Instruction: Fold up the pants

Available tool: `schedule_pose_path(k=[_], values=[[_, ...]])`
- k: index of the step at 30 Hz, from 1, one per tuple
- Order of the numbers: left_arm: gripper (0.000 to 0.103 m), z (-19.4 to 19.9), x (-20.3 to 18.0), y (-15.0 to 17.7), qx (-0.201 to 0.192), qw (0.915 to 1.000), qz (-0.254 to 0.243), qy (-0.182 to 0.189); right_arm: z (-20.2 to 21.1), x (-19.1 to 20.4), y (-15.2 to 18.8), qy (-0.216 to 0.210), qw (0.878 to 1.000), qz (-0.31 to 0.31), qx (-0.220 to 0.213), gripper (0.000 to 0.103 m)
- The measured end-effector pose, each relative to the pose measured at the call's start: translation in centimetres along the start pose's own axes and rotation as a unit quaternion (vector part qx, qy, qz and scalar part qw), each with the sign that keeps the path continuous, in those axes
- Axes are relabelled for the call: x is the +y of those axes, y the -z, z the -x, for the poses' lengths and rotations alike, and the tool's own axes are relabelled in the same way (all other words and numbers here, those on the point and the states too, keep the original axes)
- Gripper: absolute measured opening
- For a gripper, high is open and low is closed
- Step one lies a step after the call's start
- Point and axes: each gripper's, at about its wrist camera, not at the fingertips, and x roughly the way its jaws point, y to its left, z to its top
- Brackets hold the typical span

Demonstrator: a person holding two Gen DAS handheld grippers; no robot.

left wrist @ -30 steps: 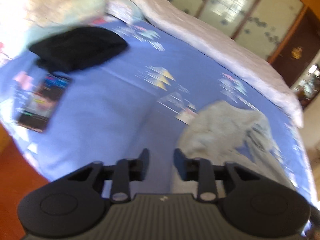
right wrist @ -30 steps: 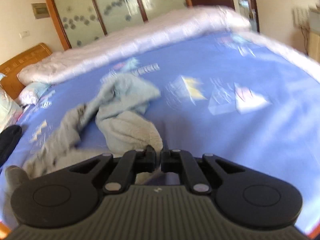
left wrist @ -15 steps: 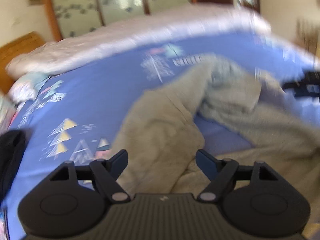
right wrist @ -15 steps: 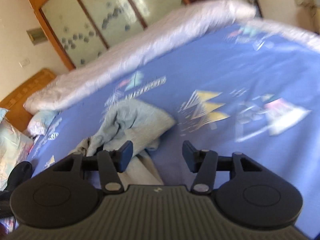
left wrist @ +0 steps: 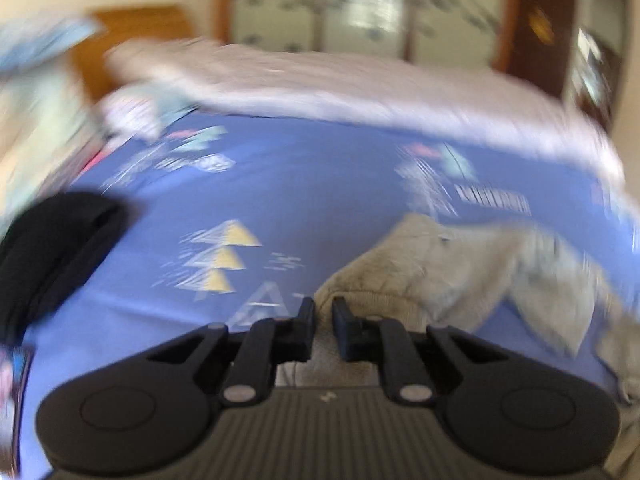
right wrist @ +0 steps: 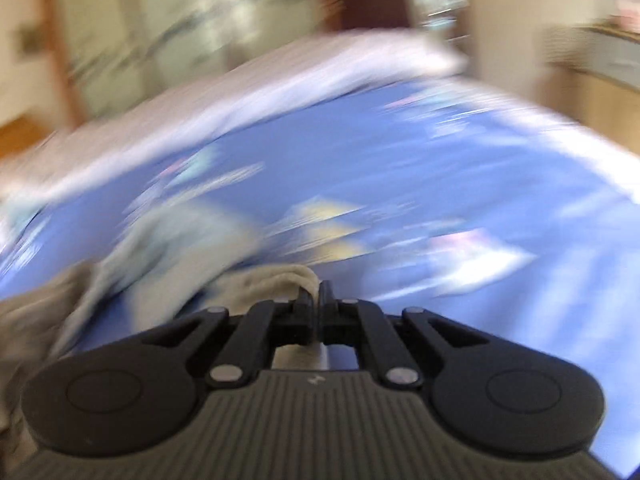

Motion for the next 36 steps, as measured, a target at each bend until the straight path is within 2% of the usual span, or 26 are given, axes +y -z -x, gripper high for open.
schedule_pose_path(k=[2, 3, 4, 5, 7, 9, 11, 12, 13, 14, 15, 17, 19, 20, 21, 22, 23, 24, 28, 31, 34, 36], values=[[0.011, 1.4, 3.8, 0.0, -0.003, 0.9983, 0.058, 0.0, 1.3, -3.5, 0.2, 0.071, 0.997, -0.013, -0.013, 0.01], [0.011, 1.6, 5.3, 0.1, -0.002, 0.9969, 0.079, -0.003, 1.7, -4.8, 0.4, 0.11, 0.994, -0.02, -0.016, 0.018], [0.011, 1.6, 6.5, 0.2, 0.003, 0.9955, 0.094, -0.005, 2.1, -6.1, 0.5, 0.136, 0.99, -0.031, -0.02, 0.04], [0.011, 1.5, 7.3, 0.3, 0.009, 0.9946, 0.103, -0.006, 2.6, -7.0, 0.6, 0.15, 0.987, -0.046, -0.029, 0.049], [0.011, 1.2, 8.2, 0.8, 0.023, 0.993, 0.116, -0.008, 4.0, -7.4, 0.4, 0.158, 0.983, -0.07, -0.067, 0.053], [0.011, 1.0, 8.7, 1.0, 0.034, 0.9918, 0.124, -0.002, 4.3, -5.4, -0.3, 0.123, 0.985, -0.066, -0.098, 0.053], [0.011, 0.7, 8.9, 1.1, 0.036, 0.9906, 0.132, 0.006, 3.4, -2.0, -0.9, 0.054, 0.992, -0.055, -0.104, 0.054], [0.011, 0.6, 8.8, 1.0, 0.034, 0.9899, 0.137, 0.009, 2.0, -0.5, -1.1, 0.004, 0.996, -0.053, -0.079, 0.057], [0.011, 0.3, 8.9, 0.8, 0.032, 0.9892, 0.142, 0.013, -0.2, 1.1, -1.1, -0.056, 0.997, -0.051, -0.034, 0.057], [0.011, 0.3, 9.2, 0.7, 0.03, 0.9882, 0.149, 0.019, -2.4, 2.6, -0.7, -0.098, 0.993, -0.058, 0.009, 0.057], [0.011, 0.4, 9.3, 0.5, 0.028, 0.9871, 0.155, 0.026, -4.7, 4.1, 0.0, -0.126, 0.989, -0.067, 0.047, 0.057], [0.011, 0.4, 9.5, 0.1, 0.025, 0.9855, 0.164, 0.036, -9.0, 6.8, 1.5, -0.145, 0.981, -0.073, 0.102, 0.057], [0.011, 0.4, 9.7, -0.3, 0.024, 0.9839, 0.172, 0.043, -11.7, 9.0, 2.7, -0.162, 0.974, -0.068, 0.141, 0.056], [0.011, 0.5, 9.8, -0.4, 0.024, 0.9835, 0.174, 0.046, -12.9, 9.9, 2.8, -0.168, 0.97, -0.069, 0.162, 0.051], [0.011, 0.5, 9.7, -0.5, 0.023, 0.9833, 0.174, 0.048, -13.9, 10.5, 2.8, -0.172, 0.967, -0.064, 0.175, 0.023], [0.011, 0.7, 9.7, -0.6, 0.022, 0.9833, 0.173, 0.05, -14.3, 11.1, 2.4, -0.167, 0.969, -0.051, 0.175, 0.005], [0.011, 0.8, 9.7, -0.6, 0.021, 0.983, 0.174, 0.054, -13.8, 11.2, 1.7, -0.155, 0.973, -0.042, 0.166, 0.005], [0.011, 1.0, 9.7, -0.7, 0.018, 0.9824, 0.176, 0.061, -12.8, 10.9, 0.8, -0.143, 0.979, -0.044, 0.138, 0.005], [0.011, 1.5, 9.5, -0.8, 0.014, 0.9783, 0.186, 0.091, -6.5, 7.6, -5.7, -0.115, 0.992, -0.041, -0.007, 0.004], [0.011, 2.0, 9.1, -0.6, 0.017, 0.9738, 0.191, 0.123, -1.0, 4.4, -9.0, -0.093, 0.99, -0.023, -0.104, 0.004], [0.012, 2.4, 8.1, -0.1, 0.021, 0.9744, 0.179, 0.134, 4.1, 1.1, -9.8, -0.053, 0.983, 0.001, -0.175, 0.004], [0.024, 1.8, 6.7, 0.4, 0.05, 0.9787, 0.163, 0.115, 6.1, -0.8, -8.8, -0.008, 0.98, 0.024, -0.199, 0.005]])
